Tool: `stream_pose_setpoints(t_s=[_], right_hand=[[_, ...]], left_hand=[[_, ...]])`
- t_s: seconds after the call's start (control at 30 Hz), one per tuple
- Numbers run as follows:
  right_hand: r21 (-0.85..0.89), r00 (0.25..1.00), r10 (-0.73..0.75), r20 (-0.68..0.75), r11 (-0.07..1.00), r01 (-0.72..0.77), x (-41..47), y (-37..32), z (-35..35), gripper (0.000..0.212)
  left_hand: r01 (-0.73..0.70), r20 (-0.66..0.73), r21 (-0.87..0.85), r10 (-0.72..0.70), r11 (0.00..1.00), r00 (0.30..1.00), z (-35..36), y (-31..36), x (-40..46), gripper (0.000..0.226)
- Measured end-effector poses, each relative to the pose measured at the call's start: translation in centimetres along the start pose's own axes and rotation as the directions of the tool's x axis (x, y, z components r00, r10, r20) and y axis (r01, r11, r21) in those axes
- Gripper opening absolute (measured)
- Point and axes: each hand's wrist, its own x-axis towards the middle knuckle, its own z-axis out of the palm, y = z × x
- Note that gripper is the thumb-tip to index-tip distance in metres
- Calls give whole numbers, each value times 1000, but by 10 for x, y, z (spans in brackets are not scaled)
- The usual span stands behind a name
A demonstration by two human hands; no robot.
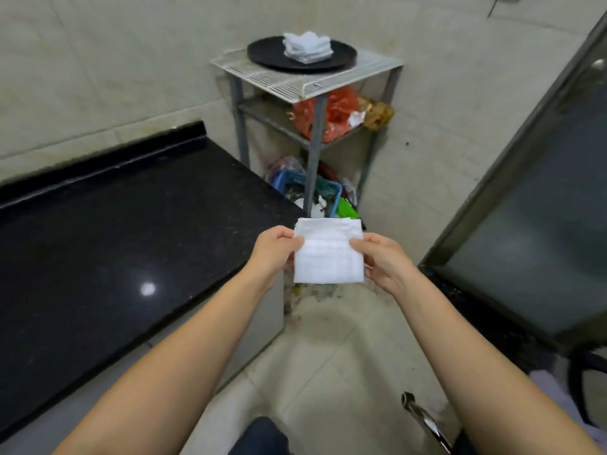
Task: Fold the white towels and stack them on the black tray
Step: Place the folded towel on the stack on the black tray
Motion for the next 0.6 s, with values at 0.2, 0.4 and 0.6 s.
stream_pose_setpoints(t_s=[0.2, 0.4, 0.6], right_hand=[[-63, 983, -186, 1, 981, 185, 122, -98, -8, 12], [-125, 941, -335, 51, 933, 339, 245, -212, 1, 11], [-238, 902, -415, 124, 869, 433, 334, -294, 22, 6]], left_hand=[[-181, -51, 43, 183, 983, 982, 36, 83, 126, 15], [-307, -86, 64, 312, 949, 946, 52, 183, 251, 22], [-320, -136, 80, 328, 944, 935, 49, 250, 332, 14]])
